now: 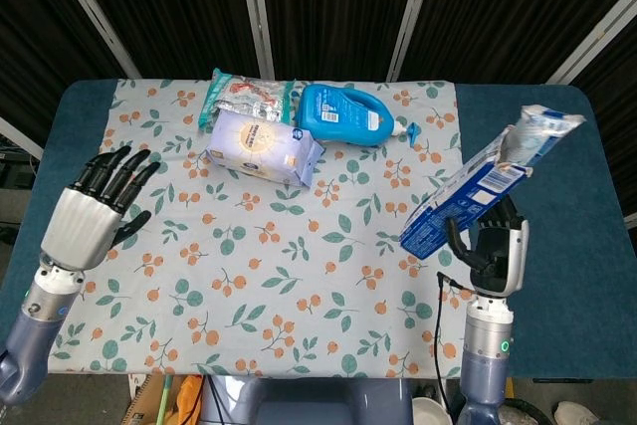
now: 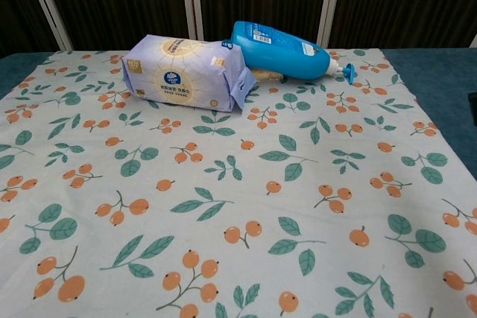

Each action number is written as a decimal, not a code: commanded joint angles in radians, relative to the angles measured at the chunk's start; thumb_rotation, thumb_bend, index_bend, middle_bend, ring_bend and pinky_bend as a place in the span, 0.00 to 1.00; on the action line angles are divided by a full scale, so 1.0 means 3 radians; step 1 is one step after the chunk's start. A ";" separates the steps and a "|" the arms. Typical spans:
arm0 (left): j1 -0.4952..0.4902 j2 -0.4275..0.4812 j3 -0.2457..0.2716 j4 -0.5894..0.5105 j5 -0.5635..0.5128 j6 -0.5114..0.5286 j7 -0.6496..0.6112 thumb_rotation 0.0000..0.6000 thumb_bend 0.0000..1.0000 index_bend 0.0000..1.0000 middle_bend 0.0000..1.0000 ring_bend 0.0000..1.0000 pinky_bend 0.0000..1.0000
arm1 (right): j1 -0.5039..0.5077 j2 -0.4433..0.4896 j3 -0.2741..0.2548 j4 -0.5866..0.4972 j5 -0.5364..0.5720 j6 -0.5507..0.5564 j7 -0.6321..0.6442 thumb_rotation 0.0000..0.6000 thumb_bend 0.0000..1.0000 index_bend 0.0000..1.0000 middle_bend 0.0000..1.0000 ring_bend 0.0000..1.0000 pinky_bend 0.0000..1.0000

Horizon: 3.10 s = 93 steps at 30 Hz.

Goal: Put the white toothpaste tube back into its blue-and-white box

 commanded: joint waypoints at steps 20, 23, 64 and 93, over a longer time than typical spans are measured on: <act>0.0637 -0.0338 0.0301 0.0946 -0.0133 0.0143 -0.0725 1.00 0.12 0.16 0.16 0.17 0.26 | -0.0014 0.0032 -0.0020 0.0027 -0.0120 0.0034 -0.0010 1.00 0.38 0.53 0.61 0.56 0.68; 0.0645 -0.0352 0.0291 0.0962 -0.0101 0.0139 -0.0732 1.00 0.12 0.17 0.16 0.17 0.26 | -0.0023 0.0044 0.0001 0.0013 -0.0107 0.0052 -0.0042 1.00 0.41 0.57 0.66 0.60 0.72; 0.0731 -0.0351 0.0150 0.0940 0.0020 0.0018 -0.0752 1.00 0.12 0.17 0.16 0.17 0.25 | -0.0073 0.0200 -0.0070 -0.0114 0.0002 -0.0100 0.0147 1.00 0.41 0.32 0.52 0.43 0.58; 0.0755 -0.0344 0.0105 0.0925 0.0061 -0.0019 -0.0750 1.00 0.12 0.18 0.16 0.17 0.25 | -0.0099 0.0249 -0.0097 -0.0091 -0.0049 -0.0106 0.0199 1.00 0.50 0.39 0.59 0.54 0.62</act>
